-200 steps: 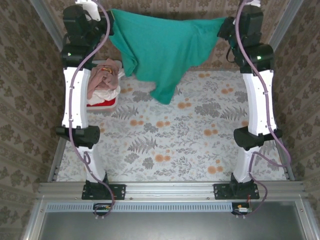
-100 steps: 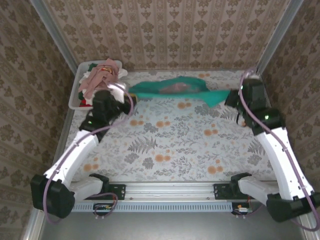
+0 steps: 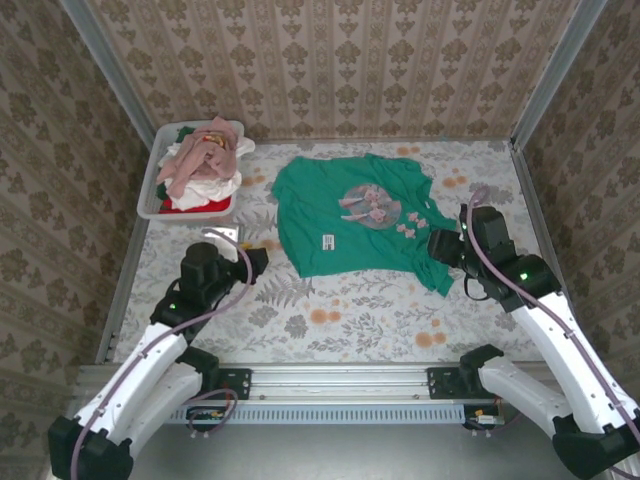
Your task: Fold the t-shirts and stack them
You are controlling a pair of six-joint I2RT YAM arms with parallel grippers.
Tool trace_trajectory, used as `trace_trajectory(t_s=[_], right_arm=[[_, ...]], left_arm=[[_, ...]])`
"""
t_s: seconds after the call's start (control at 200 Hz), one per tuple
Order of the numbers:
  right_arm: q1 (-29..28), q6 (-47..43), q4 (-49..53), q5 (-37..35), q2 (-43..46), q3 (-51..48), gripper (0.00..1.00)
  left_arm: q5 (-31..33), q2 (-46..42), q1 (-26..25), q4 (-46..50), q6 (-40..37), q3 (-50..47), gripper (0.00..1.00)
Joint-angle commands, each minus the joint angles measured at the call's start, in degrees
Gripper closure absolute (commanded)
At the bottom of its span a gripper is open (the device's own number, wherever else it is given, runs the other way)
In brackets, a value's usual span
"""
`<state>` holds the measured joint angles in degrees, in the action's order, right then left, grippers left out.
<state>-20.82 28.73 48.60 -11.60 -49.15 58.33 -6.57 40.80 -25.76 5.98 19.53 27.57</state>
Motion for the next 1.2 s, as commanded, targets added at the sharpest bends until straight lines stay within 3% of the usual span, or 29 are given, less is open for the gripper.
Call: trace_trajectory(t_s=[0.0, 0.145, 0.22, 0.29, 0.445, 0.62, 0.9, 1.19], right_arm=[[-3.79, -0.06, -4.09, -0.56, -5.68, 2.28, 0.40], [-5.91, -0.78, -15.51, 2.24, -24.32, 4.36, 0.44], [-5.11, -1.03, -19.51, 1.59, -35.85, 7.19, 0.47], [-3.77, -0.43, -20.75, 2.02, -44.26, 10.49, 0.48], [-1.64, 0.86, -23.45, 3.23, -53.83, 12.57, 0.48], [-1.41, 1.95, -24.40, 5.33, -58.89, 11.42, 0.47], [-4.95, 6.04, -25.90, 7.26, -56.12, 2.30, 0.42], [-13.55, 9.88, -22.97, 11.00, -47.95, -3.22, 0.39]], left_arm=[[1.44, 9.13, 0.03, -4.48, 3.62, 3.64, 0.50], [-0.63, 29.05, -5.13, -12.06, 6.23, 13.86, 0.42], [-3.11, 40.14, -6.83, -14.77, 6.89, 20.33, 0.43], [-6.04, 50.28, -7.75, -14.86, 7.49, 25.64, 0.50], [-7.24, 59.20, -8.68, -17.19, 11.74, 23.20, 0.54], [-4.24, 59.14, -8.43, -12.31, 12.05, 18.19, 0.54], [-1.62, 51.81, -4.54, -1.95, 10.35, 10.93, 0.54], [-0.86, 33.68, -0.70, 7.18, 11.77, 1.31, 0.54]])
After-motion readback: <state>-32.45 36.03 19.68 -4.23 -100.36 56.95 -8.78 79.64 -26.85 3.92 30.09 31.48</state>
